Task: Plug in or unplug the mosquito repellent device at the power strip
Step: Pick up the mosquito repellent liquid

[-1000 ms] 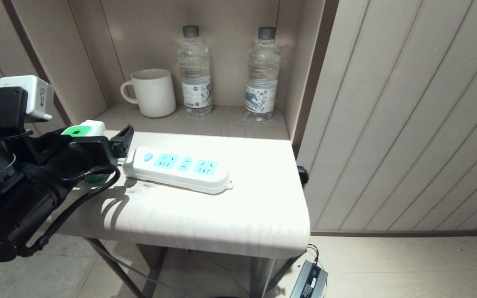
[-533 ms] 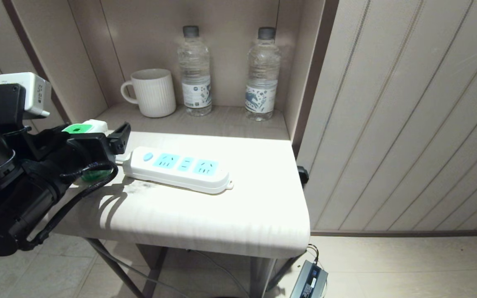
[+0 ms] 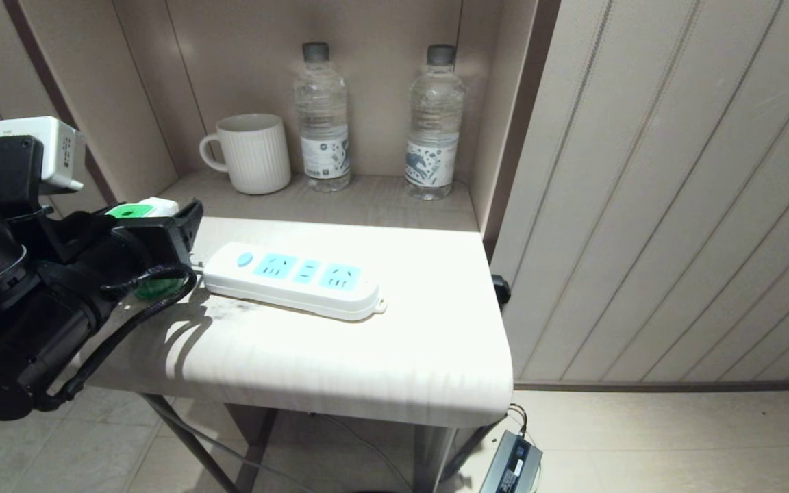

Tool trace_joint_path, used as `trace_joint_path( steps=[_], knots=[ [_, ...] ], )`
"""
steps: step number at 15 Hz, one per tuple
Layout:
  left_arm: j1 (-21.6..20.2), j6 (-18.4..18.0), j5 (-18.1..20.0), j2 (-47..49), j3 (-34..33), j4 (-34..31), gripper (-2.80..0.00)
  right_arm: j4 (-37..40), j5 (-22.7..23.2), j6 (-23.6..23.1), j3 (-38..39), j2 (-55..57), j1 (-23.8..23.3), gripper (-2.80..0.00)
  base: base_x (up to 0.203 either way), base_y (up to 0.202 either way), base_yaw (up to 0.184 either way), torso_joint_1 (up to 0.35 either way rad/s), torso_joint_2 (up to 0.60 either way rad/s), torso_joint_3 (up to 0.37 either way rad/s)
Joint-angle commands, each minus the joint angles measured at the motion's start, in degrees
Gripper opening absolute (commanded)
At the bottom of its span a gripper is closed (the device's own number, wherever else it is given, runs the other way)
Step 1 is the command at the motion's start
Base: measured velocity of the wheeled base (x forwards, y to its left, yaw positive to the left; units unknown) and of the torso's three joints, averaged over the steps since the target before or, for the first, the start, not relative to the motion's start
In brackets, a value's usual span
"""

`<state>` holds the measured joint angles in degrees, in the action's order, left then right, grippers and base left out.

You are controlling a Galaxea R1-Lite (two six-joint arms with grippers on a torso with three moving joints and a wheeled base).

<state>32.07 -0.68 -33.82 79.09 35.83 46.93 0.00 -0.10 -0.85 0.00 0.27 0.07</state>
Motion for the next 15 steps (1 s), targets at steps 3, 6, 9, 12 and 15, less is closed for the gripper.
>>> trace_joint_path(
  steps=[3,6,9,12,15],
  knots=[
    [-0.1,-2.1,-0.3,0.9,-1.2,3.7,-2.80,0.0,0.0,0.0,0.0,0.0,0.0,-2.80,0.000,0.000,0.000,0.000,0.00,0.000],
    [-0.1,-3.4,-0.4,1.0,-1.9,5.9,-2.80,0.0,0.0,0.0,0.0,0.0,0.0,-2.80,0.000,0.000,0.000,0.000,0.00,0.000],
    [-0.1,-3.5,-0.6,0.2,-1.7,5.0,-2.80,0.0,0.0,0.0,0.0,0.0,0.0,-2.80,0.000,0.000,0.000,0.000,0.00,0.000],
    [-0.1,-4.6,-0.4,-8.0,-1.1,-5.4,-2.80,0.0,0.0,0.0,0.0,0.0,0.0,-2.80,0.000,0.000,0.000,0.000,0.00,0.000],
    [-0.1,-5.2,0.3,-21.6,1.5,-28.2,-2.80,0.0,0.0,0.0,0.0,0.0,0.0,-2.80,0.000,0.000,0.000,0.000,0.00,0.000]
  ],
)
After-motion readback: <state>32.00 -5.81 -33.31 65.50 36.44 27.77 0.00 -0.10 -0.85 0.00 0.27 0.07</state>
